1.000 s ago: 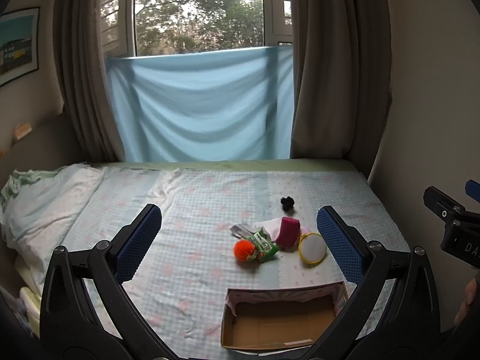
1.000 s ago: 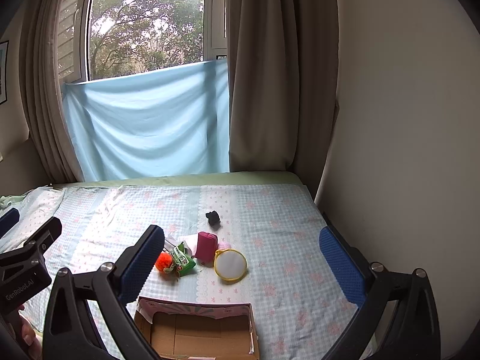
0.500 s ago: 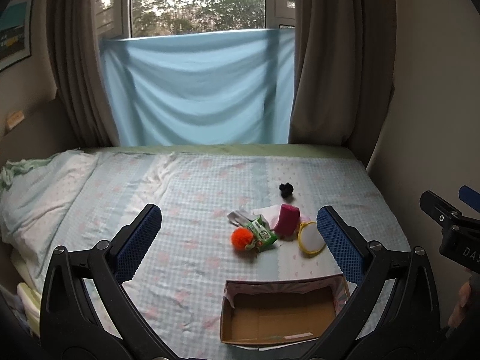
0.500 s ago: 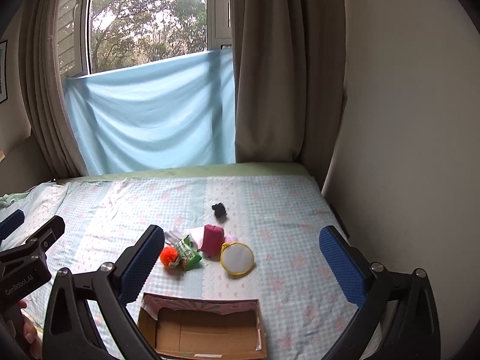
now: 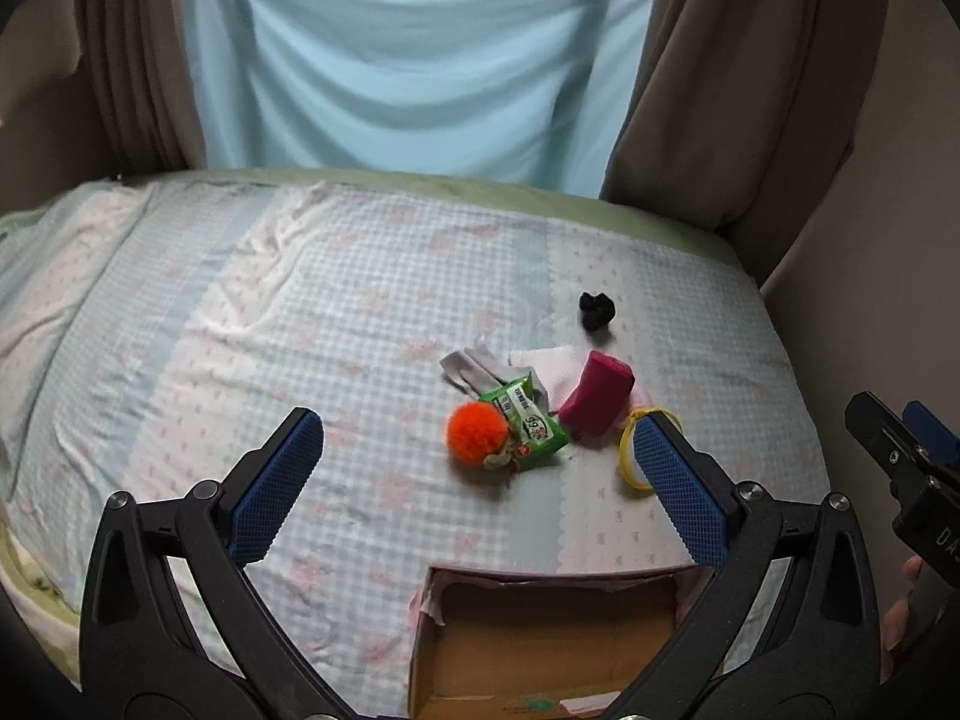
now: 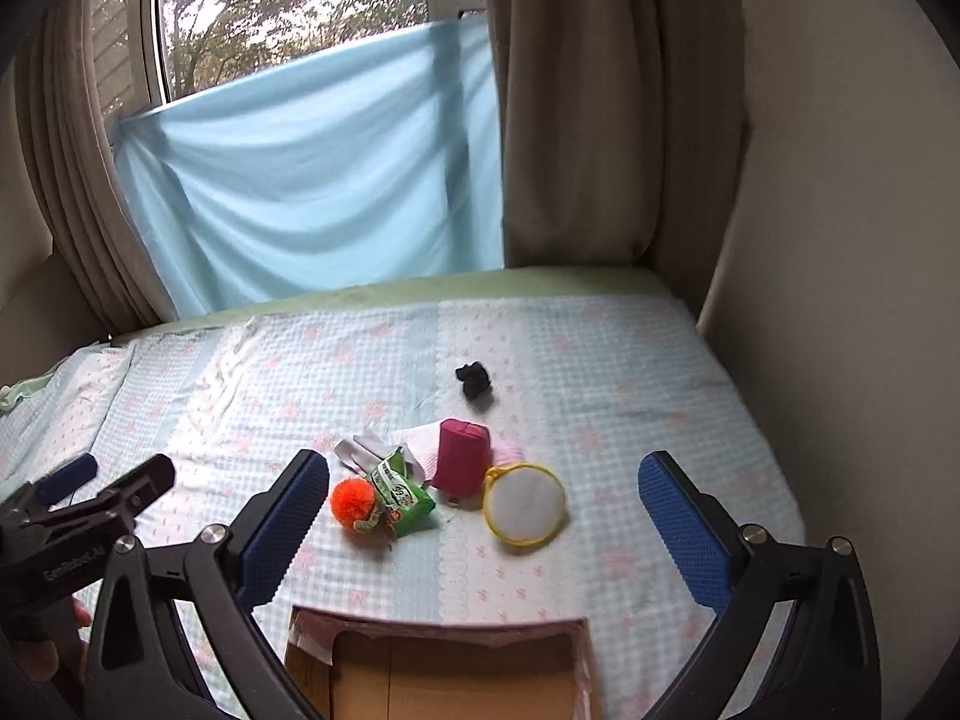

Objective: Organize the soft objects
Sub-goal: 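Grasp the orange pompom with the left tool while the right tool grasps the magenta pouch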

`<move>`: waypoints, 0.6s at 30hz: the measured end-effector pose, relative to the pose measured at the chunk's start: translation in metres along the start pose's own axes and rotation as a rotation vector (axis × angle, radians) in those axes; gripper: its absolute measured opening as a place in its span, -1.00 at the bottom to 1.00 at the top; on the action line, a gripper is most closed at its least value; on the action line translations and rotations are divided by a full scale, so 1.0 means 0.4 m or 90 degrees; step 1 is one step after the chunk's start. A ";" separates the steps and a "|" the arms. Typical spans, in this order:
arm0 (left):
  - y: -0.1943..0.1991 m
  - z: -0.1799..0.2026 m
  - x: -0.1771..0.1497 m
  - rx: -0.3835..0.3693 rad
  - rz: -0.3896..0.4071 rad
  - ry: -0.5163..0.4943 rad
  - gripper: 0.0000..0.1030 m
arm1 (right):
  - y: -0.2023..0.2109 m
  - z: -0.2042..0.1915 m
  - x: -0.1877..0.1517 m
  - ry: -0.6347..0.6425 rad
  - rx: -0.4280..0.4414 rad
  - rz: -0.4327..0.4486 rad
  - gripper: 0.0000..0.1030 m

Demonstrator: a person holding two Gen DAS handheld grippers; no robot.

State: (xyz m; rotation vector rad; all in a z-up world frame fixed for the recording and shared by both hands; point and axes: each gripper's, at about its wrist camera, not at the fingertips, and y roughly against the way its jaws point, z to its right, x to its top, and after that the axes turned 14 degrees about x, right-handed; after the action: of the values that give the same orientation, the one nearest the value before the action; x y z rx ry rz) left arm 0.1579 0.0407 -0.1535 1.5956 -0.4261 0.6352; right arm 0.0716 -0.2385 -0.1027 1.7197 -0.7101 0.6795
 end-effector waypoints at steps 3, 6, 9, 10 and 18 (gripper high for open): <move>-0.121 0.007 0.003 -0.013 -0.048 0.026 0.99 | -0.103 0.004 0.001 0.005 0.009 -0.016 1.00; -0.250 0.017 0.001 -0.026 -0.106 0.056 0.99 | -0.205 0.013 0.004 0.005 0.012 -0.032 1.00; -0.372 0.021 -0.010 -0.042 -0.160 0.097 0.99 | -0.312 0.031 0.003 -0.009 0.017 -0.051 0.99; -0.413 0.021 -0.018 -0.045 -0.180 0.113 0.99 | -0.349 0.039 0.000 -0.014 0.018 -0.057 0.99; -0.658 0.050 -0.058 -0.060 -0.290 0.188 0.96 | -0.612 0.092 -0.042 -0.030 0.007 -0.092 0.99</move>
State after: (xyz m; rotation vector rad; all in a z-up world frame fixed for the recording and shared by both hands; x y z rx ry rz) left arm 0.3038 0.0525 -0.3742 1.4158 0.1258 0.4790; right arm 0.2474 -0.2187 -0.2765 1.7836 -0.6080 0.5456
